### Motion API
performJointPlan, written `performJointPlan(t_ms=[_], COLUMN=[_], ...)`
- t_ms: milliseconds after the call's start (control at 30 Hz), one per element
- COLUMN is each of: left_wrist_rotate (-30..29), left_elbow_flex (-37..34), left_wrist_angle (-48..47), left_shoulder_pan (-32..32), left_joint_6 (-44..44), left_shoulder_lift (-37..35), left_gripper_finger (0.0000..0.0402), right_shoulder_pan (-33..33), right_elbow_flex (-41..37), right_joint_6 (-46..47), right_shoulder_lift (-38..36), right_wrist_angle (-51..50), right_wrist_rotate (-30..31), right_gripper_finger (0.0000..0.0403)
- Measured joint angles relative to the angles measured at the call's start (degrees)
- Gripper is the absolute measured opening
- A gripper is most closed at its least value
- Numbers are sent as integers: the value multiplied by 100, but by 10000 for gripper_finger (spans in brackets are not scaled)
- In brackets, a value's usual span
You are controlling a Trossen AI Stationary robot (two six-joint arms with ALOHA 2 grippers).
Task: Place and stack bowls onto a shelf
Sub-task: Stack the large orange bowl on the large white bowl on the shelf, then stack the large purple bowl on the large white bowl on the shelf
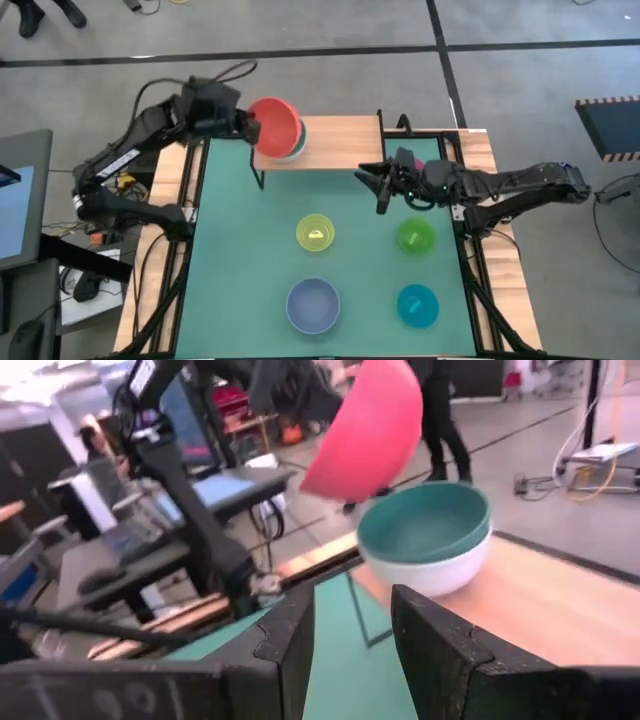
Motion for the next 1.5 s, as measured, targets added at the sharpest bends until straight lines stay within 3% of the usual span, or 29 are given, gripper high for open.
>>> performJointPlan(t_ms=[200,467,833,1200,1333,1500], left_wrist_rotate=[1139,1300,1602,1330,1697,2545], left_elbow_flex=[340,1647,3088,4018,4804,4250], left_wrist_angle=[-364,-1760,-2923,-3225,-3640,-3705], left_shoulder_pan=[851,1245,1273,1458,1344,767], left_joint_6=[620,1695,2515,2501,2609,3153], left_shoulder_lift=[750,2016,3423,3523,3407,2534], left_gripper_finger=[0,0,9,142,171,165], right_shoulder_pan=[-546,-723,-765,-802,-800,-800], right_elbow_flex=[0,0,0,2,2,2], right_joint_6=[754,1051,1122,1133,1132,1129], right_shoulder_lift=[4,2,2,2,2,2], right_wrist_angle=[-352,-570,-779,-979,-978,-985], right_wrist_rotate=[-100,-164,-152,-145,-201,-395], right_gripper_finger=[159,159,159,159,159,159])
